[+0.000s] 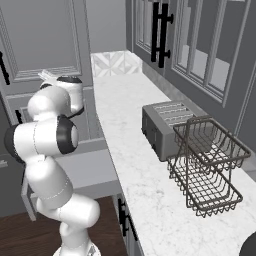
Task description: Take a straw from the drawer in front and place it inside the glass cup on the dining counter.
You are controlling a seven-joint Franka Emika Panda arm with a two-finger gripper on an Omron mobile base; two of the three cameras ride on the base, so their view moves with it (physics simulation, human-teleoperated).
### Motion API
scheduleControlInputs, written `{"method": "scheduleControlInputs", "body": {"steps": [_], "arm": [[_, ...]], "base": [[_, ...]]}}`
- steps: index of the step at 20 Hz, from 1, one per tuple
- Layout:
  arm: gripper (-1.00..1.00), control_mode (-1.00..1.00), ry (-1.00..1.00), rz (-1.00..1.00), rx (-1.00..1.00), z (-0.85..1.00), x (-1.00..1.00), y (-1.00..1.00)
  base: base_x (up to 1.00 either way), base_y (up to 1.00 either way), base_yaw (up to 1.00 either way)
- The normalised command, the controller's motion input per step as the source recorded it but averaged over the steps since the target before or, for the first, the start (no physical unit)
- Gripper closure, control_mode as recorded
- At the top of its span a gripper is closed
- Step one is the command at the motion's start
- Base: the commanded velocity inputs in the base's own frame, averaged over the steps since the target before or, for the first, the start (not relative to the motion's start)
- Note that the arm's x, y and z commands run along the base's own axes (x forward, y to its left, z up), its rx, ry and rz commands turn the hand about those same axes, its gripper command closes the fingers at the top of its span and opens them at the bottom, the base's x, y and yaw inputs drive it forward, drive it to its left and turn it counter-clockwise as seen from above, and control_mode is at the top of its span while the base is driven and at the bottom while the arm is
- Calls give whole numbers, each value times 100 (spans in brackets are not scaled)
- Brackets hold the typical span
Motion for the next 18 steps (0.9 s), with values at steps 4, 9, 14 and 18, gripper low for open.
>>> {"method": "scheduleControlInputs", "body": {"steps": [4,9,14,18], "arm": [[100,-100,-1,0,-10,100,-15,-10],[100,-100,0,0,-11,100,-31,-27],[100,-100,-7,0,-13,100,-40,-42],[100,-100,-41,0,-19,100,-50,-46]], "base": [[0,0,0],[0,0,0],[0,0,0],[0,0,0]]}}
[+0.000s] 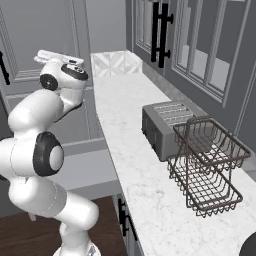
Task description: Take a straw from the drawer in front and place it inside the glass cup on the dining counter.
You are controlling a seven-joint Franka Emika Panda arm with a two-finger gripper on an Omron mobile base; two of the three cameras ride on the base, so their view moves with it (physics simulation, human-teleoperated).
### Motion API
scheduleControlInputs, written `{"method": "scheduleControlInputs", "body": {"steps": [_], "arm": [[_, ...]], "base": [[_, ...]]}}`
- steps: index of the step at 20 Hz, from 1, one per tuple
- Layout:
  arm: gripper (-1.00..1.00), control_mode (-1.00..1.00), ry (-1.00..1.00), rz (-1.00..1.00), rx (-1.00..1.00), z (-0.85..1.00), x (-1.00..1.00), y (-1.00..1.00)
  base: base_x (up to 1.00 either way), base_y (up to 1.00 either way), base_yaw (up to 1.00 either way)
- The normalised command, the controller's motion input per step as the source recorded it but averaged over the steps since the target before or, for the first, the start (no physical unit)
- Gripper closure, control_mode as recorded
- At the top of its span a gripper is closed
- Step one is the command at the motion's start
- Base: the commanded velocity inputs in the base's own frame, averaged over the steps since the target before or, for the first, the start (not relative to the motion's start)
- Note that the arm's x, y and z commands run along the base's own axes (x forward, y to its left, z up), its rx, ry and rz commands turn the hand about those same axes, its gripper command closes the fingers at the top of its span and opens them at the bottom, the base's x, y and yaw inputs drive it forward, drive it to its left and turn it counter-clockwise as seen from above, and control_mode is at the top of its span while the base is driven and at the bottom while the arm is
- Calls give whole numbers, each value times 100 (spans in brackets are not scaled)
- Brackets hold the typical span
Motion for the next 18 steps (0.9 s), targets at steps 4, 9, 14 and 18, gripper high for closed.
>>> {"method": "scheduleControlInputs", "body": {"steps": [4,9,14,18], "arm": [[100,-100,-29,1,-7,93,-63,-43],[100,-100,-6,0,0,34,-54,-26],[100,-100,0,0,0,0,-31,-19],[100,100,0,0,0,0,-20,-7]], "base": [[0,0,0],[0,0,0],[0,0,0],[-19,-4,0]]}}
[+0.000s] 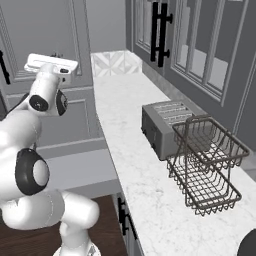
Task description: Take a straw from the drawer in front and place it inside the glass cup on the dining counter.
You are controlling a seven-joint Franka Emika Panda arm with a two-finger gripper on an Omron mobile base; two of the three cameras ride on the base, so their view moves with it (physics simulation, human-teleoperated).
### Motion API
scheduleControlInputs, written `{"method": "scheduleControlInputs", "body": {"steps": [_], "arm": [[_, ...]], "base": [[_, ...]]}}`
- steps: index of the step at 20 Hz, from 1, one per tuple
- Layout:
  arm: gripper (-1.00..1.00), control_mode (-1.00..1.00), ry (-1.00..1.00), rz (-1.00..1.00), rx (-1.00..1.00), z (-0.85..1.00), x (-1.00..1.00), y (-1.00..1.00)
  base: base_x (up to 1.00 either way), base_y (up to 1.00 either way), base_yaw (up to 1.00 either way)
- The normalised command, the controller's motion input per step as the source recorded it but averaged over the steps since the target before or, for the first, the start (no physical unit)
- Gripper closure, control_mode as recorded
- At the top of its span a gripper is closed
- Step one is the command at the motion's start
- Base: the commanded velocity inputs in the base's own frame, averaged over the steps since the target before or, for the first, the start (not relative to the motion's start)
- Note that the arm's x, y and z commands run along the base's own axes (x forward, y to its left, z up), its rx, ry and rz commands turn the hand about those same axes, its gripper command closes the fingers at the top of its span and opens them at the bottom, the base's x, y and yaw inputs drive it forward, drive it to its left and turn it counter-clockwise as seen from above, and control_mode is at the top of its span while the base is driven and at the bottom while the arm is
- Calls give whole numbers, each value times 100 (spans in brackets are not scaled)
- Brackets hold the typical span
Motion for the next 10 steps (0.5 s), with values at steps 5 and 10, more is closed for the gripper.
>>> {"method": "scheduleControlInputs", "body": {"steps": [5,10], "arm": [[100,100,0,0,0,0,0,0],[100,100,0,0,0,0,0,0]], "base": [[-100,-10,1],[-96,24,32]]}}
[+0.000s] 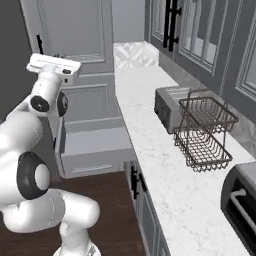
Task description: Take a straw from the drawer in front and place it inside the glass cup on the dining counter.
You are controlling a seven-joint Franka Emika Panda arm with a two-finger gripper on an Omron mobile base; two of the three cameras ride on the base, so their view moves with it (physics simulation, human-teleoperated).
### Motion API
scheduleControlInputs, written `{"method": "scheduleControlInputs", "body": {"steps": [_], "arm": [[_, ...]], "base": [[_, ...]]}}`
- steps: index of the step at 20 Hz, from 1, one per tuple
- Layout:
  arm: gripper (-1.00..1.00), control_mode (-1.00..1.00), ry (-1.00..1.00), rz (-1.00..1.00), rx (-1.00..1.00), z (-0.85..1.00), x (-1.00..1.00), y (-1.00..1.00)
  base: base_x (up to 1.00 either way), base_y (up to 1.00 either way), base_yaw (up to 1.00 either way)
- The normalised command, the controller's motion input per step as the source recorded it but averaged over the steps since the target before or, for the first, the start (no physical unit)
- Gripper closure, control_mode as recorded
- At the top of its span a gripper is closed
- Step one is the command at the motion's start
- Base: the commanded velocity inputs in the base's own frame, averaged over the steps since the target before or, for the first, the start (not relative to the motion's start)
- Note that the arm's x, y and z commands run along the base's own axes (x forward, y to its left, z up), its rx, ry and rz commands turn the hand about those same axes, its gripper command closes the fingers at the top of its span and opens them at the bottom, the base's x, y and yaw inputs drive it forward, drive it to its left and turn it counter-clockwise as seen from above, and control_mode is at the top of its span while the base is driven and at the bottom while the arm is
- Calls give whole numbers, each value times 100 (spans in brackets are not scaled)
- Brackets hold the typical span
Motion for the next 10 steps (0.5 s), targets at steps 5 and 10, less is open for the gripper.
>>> {"method": "scheduleControlInputs", "body": {"steps": [5,10], "arm": [[100,100,0,0,0,0,0,0],[100,100,0,0,0,0,0,0]], "base": [[-40,57,85],[-5,50,97]]}}
